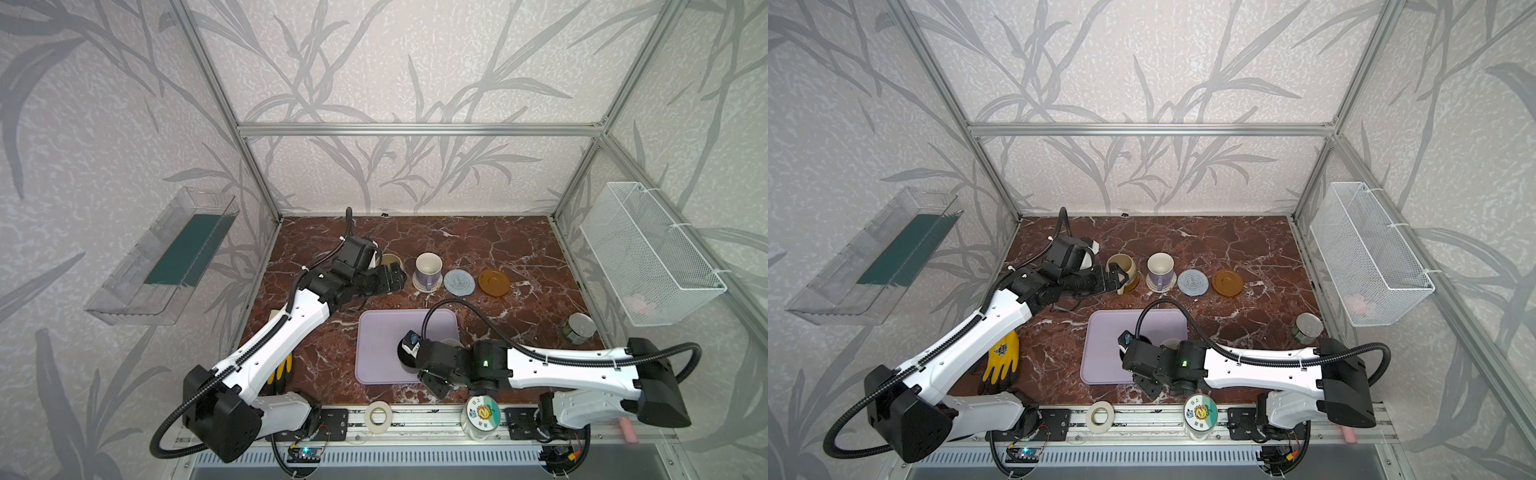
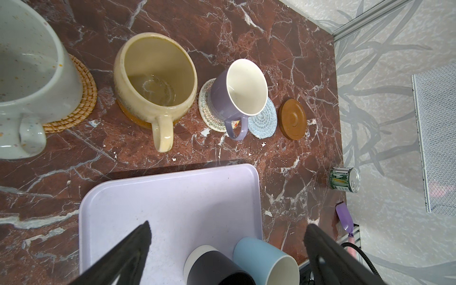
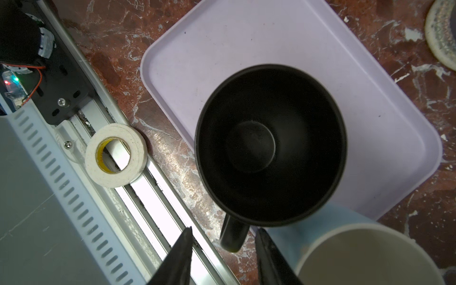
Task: Place cups on coasters
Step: Pick up the cup from the tray.
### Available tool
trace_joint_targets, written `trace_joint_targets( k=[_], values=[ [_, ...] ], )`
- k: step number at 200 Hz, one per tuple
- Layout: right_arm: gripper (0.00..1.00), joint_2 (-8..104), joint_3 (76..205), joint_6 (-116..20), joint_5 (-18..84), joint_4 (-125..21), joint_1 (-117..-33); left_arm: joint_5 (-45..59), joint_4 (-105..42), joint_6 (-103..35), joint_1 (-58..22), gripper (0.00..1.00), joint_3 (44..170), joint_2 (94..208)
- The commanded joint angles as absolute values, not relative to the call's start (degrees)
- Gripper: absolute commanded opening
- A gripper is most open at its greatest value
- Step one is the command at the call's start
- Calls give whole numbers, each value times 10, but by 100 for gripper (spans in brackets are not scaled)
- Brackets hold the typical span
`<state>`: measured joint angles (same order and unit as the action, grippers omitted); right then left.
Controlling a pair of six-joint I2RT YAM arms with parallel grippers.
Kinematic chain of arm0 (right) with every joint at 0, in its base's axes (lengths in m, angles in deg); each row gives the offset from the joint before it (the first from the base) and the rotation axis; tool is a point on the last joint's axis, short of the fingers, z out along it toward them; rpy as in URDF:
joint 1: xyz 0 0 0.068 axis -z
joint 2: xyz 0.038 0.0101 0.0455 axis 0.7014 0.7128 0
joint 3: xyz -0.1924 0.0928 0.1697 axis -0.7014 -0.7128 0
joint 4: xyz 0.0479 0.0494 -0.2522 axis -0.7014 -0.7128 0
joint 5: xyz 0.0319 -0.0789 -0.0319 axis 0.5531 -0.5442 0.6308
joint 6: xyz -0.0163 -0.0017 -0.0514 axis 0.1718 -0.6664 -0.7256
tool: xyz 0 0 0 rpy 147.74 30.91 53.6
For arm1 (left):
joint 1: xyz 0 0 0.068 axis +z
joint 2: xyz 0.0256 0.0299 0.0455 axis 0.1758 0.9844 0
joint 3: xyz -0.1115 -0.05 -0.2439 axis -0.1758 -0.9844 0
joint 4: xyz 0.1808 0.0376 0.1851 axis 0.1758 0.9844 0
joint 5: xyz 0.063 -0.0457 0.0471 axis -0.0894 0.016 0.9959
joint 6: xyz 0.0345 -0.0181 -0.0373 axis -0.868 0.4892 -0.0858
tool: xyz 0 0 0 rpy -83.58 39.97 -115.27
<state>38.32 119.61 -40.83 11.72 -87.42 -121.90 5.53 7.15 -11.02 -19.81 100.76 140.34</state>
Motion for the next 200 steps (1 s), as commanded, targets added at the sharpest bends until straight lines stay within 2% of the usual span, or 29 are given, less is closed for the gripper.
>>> trace_joint_targets(
  k=[1,200],
  values=[
    [43,391,1217,-399,107,-896,-1224,61,61,-101,-197,99,995,1384],
    [40,493,1271,-393,86,-944,-1220,88,58,-96,-189,99,951,1339]
  ],
)
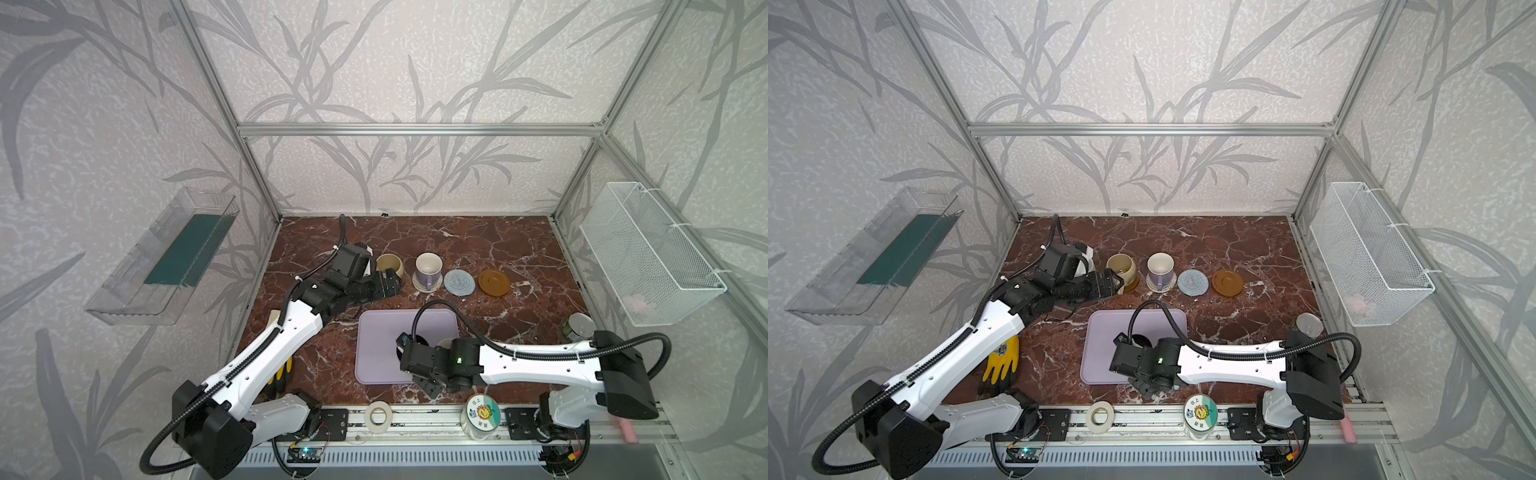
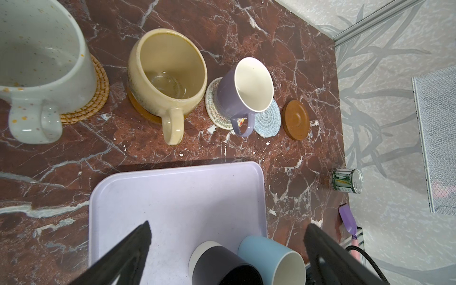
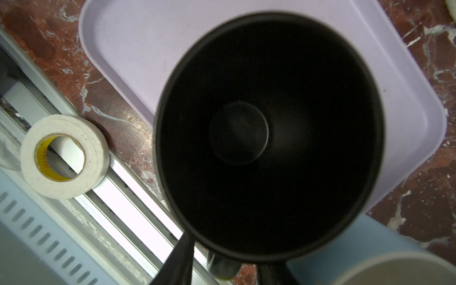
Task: Place cups on coasters
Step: Pick up the cup from the tray.
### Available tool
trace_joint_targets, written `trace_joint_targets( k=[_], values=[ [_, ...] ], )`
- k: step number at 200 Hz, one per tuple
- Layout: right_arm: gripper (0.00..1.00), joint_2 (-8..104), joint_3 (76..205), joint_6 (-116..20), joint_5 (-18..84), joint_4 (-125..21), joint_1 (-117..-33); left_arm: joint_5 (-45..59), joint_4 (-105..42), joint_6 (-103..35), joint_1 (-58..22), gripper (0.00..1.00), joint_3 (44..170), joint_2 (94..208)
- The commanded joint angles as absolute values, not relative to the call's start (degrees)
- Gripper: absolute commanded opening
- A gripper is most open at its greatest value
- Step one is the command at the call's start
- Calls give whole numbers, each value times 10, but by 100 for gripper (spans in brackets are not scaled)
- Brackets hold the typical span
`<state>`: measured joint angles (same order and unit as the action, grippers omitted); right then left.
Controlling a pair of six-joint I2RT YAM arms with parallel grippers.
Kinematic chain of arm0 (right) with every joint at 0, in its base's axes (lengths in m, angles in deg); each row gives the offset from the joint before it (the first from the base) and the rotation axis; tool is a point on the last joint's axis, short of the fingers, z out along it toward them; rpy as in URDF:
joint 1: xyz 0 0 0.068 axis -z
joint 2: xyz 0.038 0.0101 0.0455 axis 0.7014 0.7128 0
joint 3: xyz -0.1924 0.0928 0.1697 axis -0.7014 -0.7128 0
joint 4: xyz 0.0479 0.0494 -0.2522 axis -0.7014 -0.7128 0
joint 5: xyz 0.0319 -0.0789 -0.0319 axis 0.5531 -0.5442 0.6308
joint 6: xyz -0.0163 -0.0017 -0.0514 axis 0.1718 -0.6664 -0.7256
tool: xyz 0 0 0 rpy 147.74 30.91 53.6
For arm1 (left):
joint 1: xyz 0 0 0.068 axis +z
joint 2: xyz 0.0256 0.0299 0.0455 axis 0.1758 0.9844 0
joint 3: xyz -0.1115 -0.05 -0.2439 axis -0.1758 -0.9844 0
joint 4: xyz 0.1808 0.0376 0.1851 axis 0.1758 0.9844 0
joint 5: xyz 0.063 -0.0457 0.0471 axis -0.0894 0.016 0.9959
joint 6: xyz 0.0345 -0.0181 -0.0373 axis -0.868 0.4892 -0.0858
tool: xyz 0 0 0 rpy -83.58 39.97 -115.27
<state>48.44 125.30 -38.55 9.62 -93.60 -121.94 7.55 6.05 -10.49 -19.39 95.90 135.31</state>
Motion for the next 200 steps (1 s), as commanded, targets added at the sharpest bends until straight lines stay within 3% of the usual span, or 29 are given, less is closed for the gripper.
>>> trace_joint_targets(
  k=[1,113,135,152,174,200],
  values=[
    [40,493,1271,-392,86,-944,-1220,88,58,-96,-190,99,951,1339],
    [33,533,1299,-405,98,-952,-1211,97,54,-96,-186,99,935,1327],
    [19,532,1298,-407,103,-950,-1210,97,45,-93,-182,99,933,1331],
    [17,527,1296,-409,104,-946,-1210,96,42,-94,-180,99,939,1335],
    [2,516,1290,-409,101,-939,-1210,95,41,-96,-179,99,948,1343],
    [0,509,1286,-408,95,-935,-1210,89,37,-96,-177,99,951,1353]
  ],
)
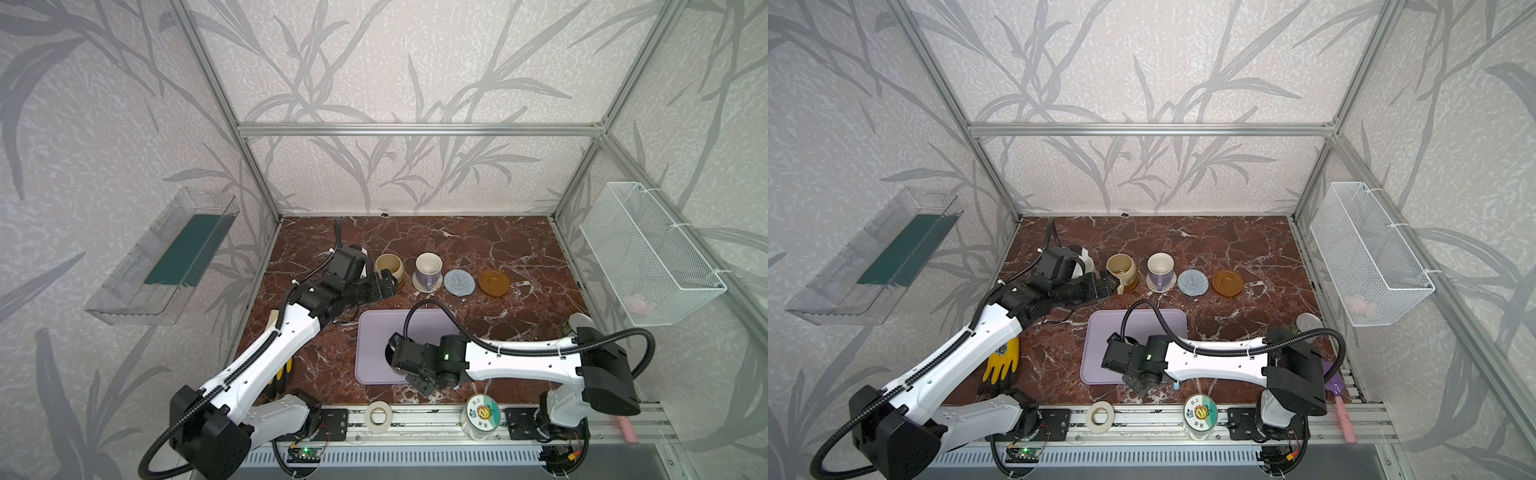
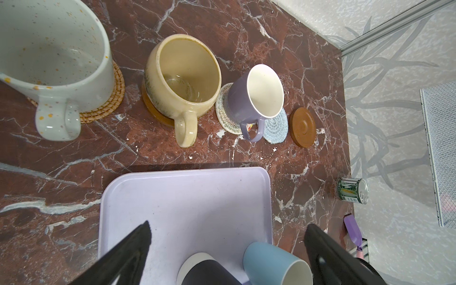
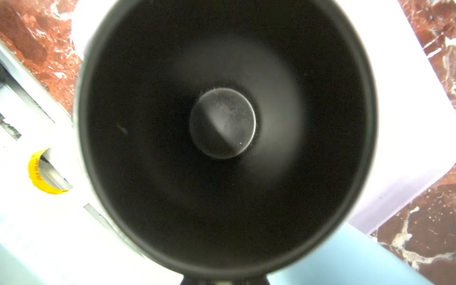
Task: Place cups on coasters
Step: Pick up the cup from the tray.
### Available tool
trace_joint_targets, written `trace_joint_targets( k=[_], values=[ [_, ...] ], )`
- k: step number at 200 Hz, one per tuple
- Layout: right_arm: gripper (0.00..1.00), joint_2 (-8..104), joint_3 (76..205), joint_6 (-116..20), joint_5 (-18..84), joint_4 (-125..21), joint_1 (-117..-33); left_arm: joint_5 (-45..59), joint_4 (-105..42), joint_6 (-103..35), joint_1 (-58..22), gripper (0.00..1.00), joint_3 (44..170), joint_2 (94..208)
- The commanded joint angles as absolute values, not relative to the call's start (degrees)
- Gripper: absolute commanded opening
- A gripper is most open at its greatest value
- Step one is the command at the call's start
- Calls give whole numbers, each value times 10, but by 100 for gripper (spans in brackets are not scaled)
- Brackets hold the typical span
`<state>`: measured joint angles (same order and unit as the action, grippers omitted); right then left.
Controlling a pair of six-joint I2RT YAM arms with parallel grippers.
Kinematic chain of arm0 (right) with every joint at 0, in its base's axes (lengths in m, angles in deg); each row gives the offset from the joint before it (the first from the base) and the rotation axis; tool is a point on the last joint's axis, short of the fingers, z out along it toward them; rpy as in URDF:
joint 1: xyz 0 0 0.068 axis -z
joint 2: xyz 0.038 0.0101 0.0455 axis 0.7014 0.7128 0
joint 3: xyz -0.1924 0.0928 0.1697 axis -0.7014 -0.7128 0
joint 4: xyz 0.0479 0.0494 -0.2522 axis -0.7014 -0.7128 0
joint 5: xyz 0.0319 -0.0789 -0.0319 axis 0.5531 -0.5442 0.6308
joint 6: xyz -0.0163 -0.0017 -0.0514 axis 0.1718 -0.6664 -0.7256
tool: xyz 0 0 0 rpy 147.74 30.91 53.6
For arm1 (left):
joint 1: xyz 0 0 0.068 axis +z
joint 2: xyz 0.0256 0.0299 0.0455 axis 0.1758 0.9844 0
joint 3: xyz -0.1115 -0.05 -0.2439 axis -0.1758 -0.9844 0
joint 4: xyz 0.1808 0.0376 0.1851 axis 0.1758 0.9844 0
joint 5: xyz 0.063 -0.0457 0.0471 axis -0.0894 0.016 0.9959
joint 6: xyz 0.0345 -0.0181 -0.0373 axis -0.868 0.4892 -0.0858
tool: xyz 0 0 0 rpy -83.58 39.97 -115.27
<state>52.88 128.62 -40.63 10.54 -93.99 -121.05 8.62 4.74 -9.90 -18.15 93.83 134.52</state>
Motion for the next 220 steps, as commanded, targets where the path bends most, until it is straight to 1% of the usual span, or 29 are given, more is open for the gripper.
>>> trace_joint_targets(
  k=[1,59,91,185,220],
  values=[
    [0,508,1287,-408,95,-935,-1210,89,37,-96,-177,99,951,1353],
    [0,483,1289,-410,82,-928,-1209,89,44,-96,-176,99,957,1353],
    [0,458,1278,-429,98,-896,-1211,94,45,-95,-173,99,956,1347],
    [0,416,1292,-430,48,-897,-1210,98,53,-91,-172,99,957,1331],
    [0,391,1296,-449,31,-894,-1204,99,49,-84,-172,99,959,1322]
  ],
)
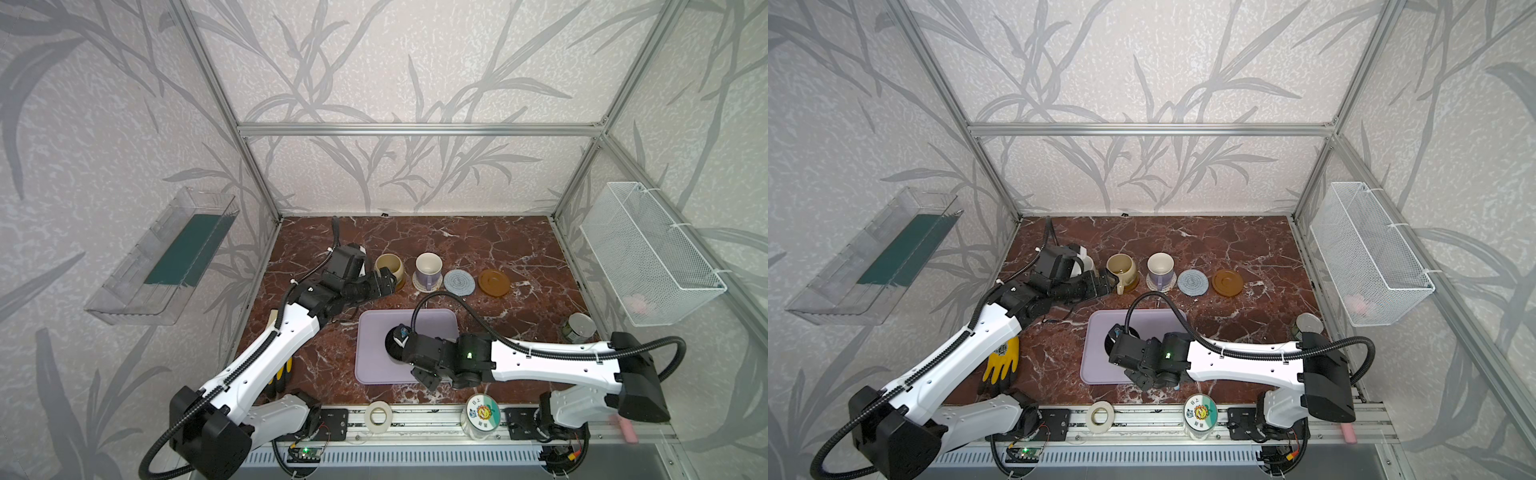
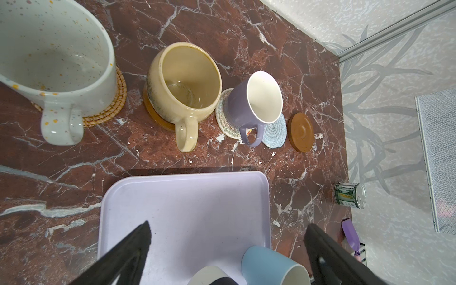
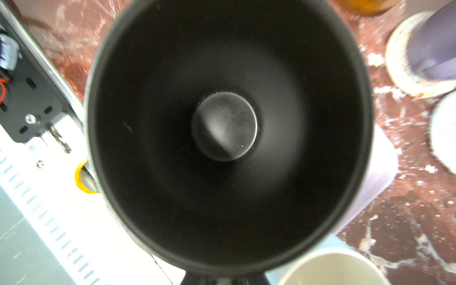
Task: Place cups on coasters
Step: Pick up the cup from the tray.
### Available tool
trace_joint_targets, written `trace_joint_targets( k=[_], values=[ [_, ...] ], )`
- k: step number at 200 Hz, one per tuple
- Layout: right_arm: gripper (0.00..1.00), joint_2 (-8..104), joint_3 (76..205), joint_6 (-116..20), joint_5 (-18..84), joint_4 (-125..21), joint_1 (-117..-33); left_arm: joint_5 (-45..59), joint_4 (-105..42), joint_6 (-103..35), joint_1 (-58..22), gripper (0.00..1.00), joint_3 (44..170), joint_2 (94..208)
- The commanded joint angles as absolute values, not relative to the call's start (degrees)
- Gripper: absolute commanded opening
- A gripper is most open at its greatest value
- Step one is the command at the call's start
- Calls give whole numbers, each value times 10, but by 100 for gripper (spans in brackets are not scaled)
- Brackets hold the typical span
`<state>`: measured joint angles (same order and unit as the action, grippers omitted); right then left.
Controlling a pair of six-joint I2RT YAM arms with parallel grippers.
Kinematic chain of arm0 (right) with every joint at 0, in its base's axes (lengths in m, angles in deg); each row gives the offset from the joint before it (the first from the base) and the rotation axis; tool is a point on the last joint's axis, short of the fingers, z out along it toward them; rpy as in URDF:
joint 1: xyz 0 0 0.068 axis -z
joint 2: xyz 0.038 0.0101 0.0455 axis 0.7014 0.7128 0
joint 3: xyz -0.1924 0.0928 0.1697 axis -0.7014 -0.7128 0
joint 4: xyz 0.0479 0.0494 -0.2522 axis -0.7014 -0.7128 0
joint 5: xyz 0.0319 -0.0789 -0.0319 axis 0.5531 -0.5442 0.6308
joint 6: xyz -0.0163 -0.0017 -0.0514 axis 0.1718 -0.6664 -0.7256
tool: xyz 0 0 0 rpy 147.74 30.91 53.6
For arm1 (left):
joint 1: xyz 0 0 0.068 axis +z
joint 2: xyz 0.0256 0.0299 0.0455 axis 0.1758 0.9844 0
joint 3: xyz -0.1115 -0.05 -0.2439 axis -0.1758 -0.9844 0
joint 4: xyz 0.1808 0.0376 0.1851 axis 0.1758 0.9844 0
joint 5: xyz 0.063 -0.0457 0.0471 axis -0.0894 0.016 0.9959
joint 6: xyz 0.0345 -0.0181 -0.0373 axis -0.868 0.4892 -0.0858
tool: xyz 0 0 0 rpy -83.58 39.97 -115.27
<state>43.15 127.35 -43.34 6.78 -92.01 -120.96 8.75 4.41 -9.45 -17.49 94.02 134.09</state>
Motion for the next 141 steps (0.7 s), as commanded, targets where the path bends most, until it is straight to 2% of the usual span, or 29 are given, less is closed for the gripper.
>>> trace_joint_targets(
  k=[1,67,141],
  values=[
    [0,391,1297,-450,30,-895,-1204,99,48,-84,-172,99,959,1322],
    [0,369,1318,-469,39,-899,-1151,102,42,-90,-171,99,970,1313],
    [0,365,1334,-491,73,-901,-1037,61,-27,-72,-167,99,973,1330]
  ],
)
